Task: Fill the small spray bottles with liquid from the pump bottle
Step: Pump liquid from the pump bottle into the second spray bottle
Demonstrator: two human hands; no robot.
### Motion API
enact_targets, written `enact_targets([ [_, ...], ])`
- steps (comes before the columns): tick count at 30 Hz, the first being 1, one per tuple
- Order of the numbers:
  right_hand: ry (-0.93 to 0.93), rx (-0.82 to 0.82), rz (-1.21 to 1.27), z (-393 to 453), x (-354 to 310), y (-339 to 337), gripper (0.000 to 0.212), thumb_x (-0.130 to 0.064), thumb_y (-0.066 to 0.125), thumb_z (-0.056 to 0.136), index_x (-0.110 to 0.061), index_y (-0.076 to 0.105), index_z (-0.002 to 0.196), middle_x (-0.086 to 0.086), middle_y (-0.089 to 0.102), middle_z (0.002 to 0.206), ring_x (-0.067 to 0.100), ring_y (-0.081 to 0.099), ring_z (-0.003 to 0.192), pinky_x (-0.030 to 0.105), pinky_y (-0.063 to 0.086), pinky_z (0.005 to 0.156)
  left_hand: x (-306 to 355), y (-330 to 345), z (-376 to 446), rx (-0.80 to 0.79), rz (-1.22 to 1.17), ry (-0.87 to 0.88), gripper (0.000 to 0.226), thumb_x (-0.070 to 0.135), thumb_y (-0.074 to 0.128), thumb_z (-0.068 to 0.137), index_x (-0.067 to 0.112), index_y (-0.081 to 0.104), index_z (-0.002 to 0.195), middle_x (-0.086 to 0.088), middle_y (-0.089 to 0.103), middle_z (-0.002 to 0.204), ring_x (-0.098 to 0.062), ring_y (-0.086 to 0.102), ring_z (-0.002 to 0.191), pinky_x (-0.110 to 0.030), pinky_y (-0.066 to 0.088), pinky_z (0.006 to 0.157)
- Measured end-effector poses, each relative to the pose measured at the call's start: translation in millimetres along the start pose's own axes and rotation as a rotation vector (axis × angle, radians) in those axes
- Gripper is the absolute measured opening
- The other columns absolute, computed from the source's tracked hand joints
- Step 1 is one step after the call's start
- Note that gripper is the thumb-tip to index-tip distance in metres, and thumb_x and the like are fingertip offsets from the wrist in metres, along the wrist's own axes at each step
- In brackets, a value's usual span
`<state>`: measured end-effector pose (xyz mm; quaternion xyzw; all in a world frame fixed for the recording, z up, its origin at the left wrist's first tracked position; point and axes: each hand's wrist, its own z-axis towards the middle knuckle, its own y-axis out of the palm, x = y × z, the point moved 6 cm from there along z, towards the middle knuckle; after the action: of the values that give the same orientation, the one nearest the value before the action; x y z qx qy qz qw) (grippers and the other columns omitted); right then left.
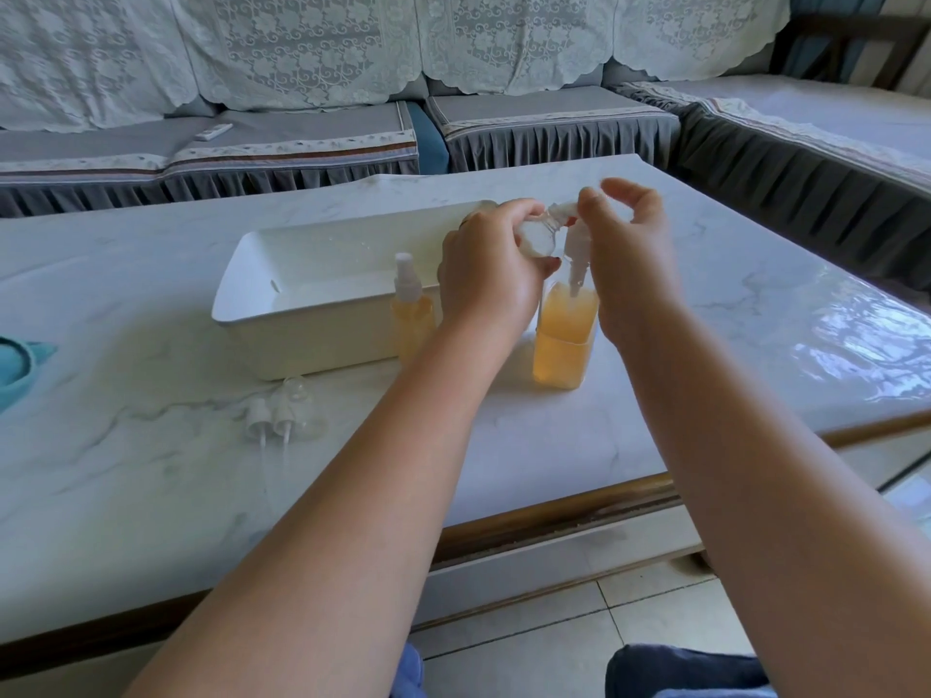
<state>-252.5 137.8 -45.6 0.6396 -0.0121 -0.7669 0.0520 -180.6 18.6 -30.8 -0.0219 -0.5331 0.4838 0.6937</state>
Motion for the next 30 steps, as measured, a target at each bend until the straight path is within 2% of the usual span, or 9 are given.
enact_targets([
  [4,0.01,-0.013,0.023,1.3,-0.2,-0.7,0.033,-0.028,0.058,0.095,-0.019,0.051,0.126,0.001,0.065,0.095,0.01,0.063,0.076,0.023,0.048,0.064,0.9,0.3,-1.3,-0.006,0.003,0.006,0.05,0.021,0.076,0.078,0.033,0.062,0.125,0.003,0.061,0.102,-0.023,0.056,0.104,-0.039,0.047,0.092],
  [7,0.051,-0.081,0.1,3.4,1.3,3.2,0.044,-0.036,0.059,0.094,-0.007,0.054,0.127,0.0,0.071,0.085,0.01,0.064,0.073,0.024,0.048,0.06,4.0,-3.2,0.5,0.012,-0.023,0.016,0.051,0.021,0.077,0.078,0.031,0.061,0.126,0.004,0.06,0.097,-0.02,0.058,0.1,-0.035,0.048,0.087],
  [10,0.063,-0.117,0.134,2.4,-0.4,4.9,0.046,-0.038,0.056,0.097,-0.001,0.056,0.125,0.0,0.071,0.081,0.005,0.064,0.064,0.018,0.048,0.052,6.8,-5.7,1.1,0.026,-0.029,0.025,0.052,0.021,0.077,0.078,0.031,0.061,0.126,0.004,0.06,0.096,-0.02,0.058,0.097,-0.034,0.048,0.085],
  [16,0.09,-0.126,0.133,-2.3,-4.9,4.4,0.034,-0.046,0.056,0.096,-0.014,0.056,0.107,-0.004,0.069,0.078,0.004,0.065,0.064,0.019,0.049,0.057,6.8,-5.1,1.1,0.028,-0.026,0.026,0.052,0.022,0.078,0.078,0.031,0.061,0.127,0.004,0.061,0.097,-0.019,0.058,0.097,-0.033,0.048,0.084],
  [19,0.088,-0.128,0.129,-2.8,-4.7,6.1,0.037,-0.035,0.057,0.097,-0.006,0.056,0.12,-0.001,0.069,0.08,0.003,0.065,0.062,0.017,0.048,0.052,5.8,-4.6,1.5,0.025,-0.024,0.02,0.053,0.021,0.077,0.079,0.031,0.06,0.128,0.003,0.061,0.097,-0.019,0.058,0.097,-0.033,0.048,0.083],
  [22,0.037,-0.048,0.075,-3.9,-1.3,4.9,0.03,-0.031,0.058,0.095,-0.014,0.054,0.119,-0.005,0.069,0.08,0.011,0.063,0.075,0.03,0.051,0.071,3.9,-2.8,0.7,0.019,-0.012,0.013,0.052,0.019,0.077,0.078,0.032,0.062,0.126,0.003,0.064,0.1,-0.02,0.058,0.099,-0.036,0.049,0.086],
  [25,-0.005,0.014,0.005,-3.2,2.8,4.2,0.023,-0.029,0.057,0.09,-0.026,0.052,0.113,0.002,0.069,0.095,0.016,0.063,0.086,0.04,0.052,0.089,0.0,-0.4,-0.8,0.01,0.007,0.005,0.051,0.022,0.078,0.076,0.035,0.063,0.123,0.002,0.065,0.103,-0.023,0.058,0.104,-0.039,0.048,0.09],
  [27,-0.013,0.022,-0.018,-2.9,2.9,3.7,0.024,-0.028,0.056,0.088,-0.029,0.051,0.112,0.009,0.068,0.104,0.017,0.064,0.086,0.041,0.053,0.09,-2.1,0.7,-0.7,0.005,0.015,0.002,0.051,0.023,0.078,0.076,0.036,0.062,0.123,0.003,0.065,0.104,-0.023,0.057,0.105,-0.04,0.047,0.091],
  [30,-0.002,-0.008,0.027,-2.3,2.1,4.2,0.03,-0.033,0.058,0.089,-0.021,0.053,0.116,0.001,0.071,0.091,0.014,0.063,0.079,0.038,0.052,0.082,-1.4,-1.3,-0.8,0.021,0.003,0.006,0.056,0.023,0.077,0.078,0.033,0.059,0.129,0.003,0.064,0.105,-0.021,0.057,0.104,-0.038,0.047,0.092],
])
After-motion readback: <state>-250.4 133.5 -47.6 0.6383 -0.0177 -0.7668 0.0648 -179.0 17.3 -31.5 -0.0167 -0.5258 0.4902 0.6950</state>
